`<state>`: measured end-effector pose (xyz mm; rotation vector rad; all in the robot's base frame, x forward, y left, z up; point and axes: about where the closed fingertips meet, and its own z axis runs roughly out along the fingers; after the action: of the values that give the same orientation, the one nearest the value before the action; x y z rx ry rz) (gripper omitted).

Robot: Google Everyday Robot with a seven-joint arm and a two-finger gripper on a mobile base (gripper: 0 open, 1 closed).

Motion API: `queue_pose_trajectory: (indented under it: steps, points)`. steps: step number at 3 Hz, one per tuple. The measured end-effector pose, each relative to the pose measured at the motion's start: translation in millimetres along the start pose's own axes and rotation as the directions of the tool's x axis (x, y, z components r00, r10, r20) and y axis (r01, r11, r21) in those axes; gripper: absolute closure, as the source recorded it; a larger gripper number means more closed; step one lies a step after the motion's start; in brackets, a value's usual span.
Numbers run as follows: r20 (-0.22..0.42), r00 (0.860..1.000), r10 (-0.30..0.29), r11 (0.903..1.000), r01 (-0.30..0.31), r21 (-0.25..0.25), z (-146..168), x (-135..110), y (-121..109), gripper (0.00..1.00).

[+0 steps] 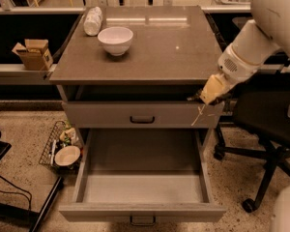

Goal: Place rxbar chocolate into middle drawer

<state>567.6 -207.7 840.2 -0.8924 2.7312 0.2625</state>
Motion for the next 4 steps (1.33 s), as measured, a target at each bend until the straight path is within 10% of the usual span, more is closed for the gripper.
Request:
queue_pose_trajectory:
  steps: [2,4]
  points:
    - [0.053,0.998,0.024,0.9979,-0.02,-0.061,5,3,10,1.0]
    - [0.026,0.996,0.084,0.9861,-0.079,-0.146,100,5,27,1.0]
